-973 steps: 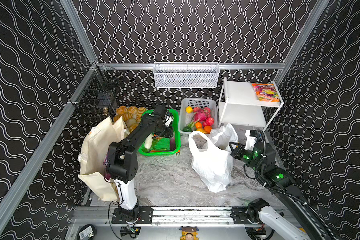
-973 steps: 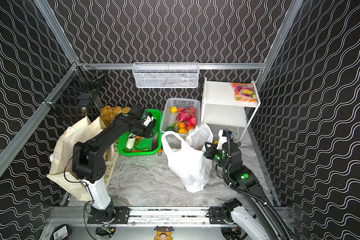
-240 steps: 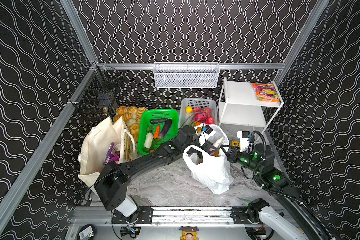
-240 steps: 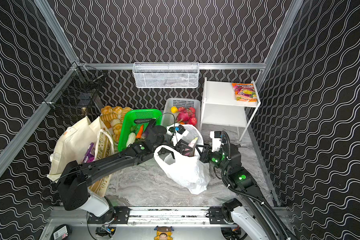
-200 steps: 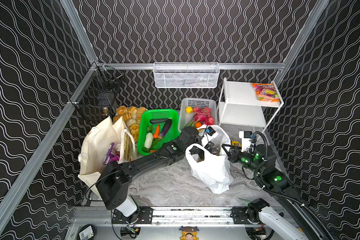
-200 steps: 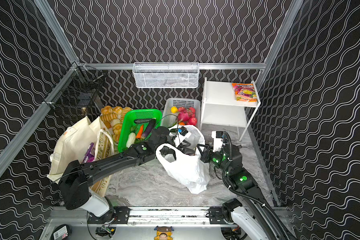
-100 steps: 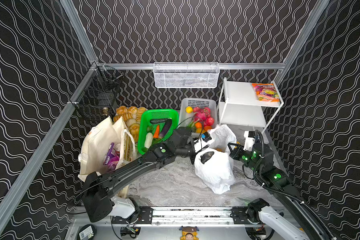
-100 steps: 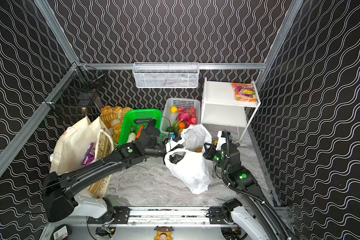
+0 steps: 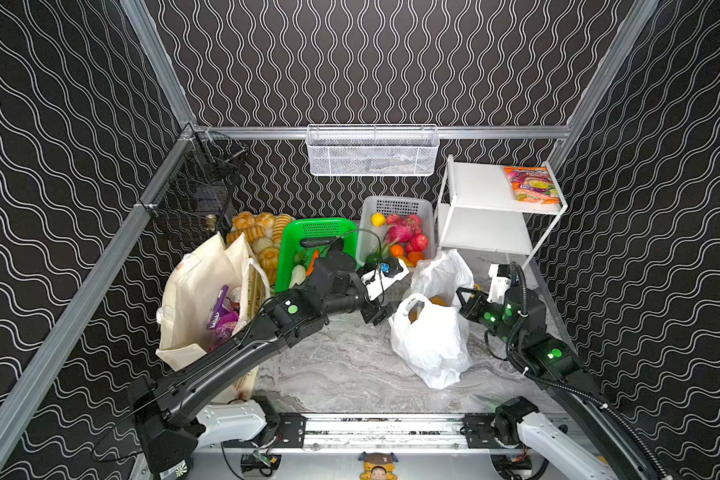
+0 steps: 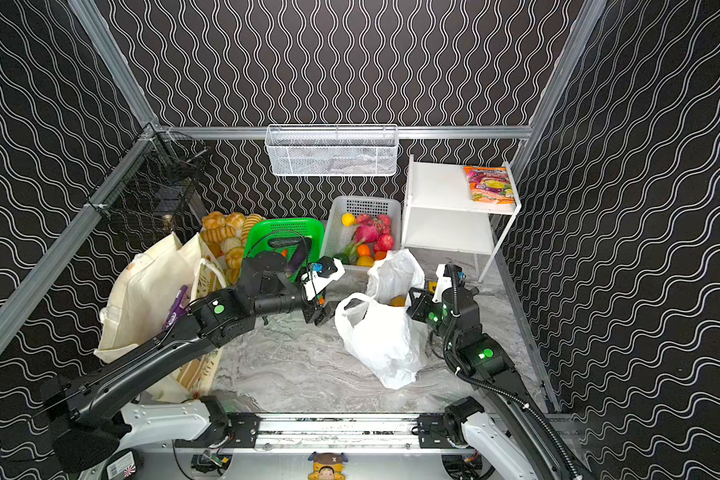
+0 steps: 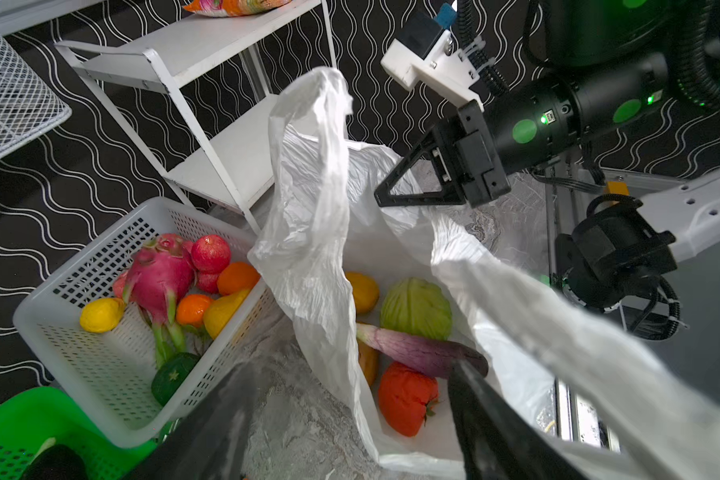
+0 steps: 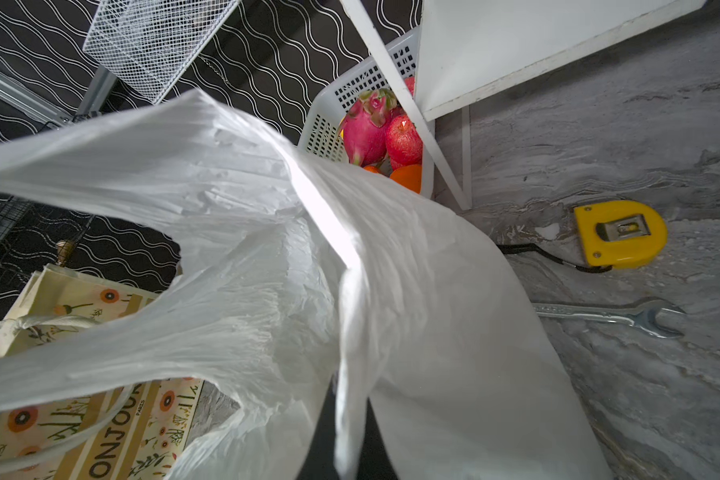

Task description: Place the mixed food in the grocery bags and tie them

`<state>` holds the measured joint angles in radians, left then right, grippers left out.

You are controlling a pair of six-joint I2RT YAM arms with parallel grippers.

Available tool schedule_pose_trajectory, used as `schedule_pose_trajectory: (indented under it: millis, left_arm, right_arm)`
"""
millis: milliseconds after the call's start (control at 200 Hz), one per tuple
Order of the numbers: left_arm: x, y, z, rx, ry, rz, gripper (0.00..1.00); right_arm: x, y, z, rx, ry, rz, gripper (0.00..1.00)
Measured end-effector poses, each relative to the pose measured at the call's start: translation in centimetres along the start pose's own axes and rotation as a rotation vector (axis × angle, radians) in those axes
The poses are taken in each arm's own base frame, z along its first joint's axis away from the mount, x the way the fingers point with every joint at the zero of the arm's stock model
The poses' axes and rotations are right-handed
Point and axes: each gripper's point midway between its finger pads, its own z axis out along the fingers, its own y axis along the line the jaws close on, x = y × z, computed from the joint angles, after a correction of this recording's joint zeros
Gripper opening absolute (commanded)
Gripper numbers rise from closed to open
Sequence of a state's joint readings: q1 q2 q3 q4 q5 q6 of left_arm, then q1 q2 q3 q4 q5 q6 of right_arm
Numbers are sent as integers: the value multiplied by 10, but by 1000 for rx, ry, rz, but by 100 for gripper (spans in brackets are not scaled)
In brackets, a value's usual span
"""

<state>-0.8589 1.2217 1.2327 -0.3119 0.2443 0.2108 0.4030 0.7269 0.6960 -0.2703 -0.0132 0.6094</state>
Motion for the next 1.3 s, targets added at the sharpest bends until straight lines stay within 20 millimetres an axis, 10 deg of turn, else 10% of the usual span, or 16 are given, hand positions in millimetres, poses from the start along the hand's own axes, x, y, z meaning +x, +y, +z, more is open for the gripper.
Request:
schedule_pose_trajectory:
  millis: [330,431,556,846,1297]
  left_arm:
    - [-17,10,43,31,7,-29,81]
    - [-23,14,53,33,-3,-28,60]
    - [-33,14,53,45,-26,-37,0]
    - [-61,30,38,-4,-61,-136,0]
    - [-52,53,50,21,38,-361,0]
  right_arm:
    - [6,12,-1,-67,41,-9,0]
    - [6,18,-1,-89,55,-20,0]
    - [7,22,0,-105,68,-28,0]
    - [-16,50,-17,-179,31,-107,45]
    - [-9,134,-64,-546,146,-459,60]
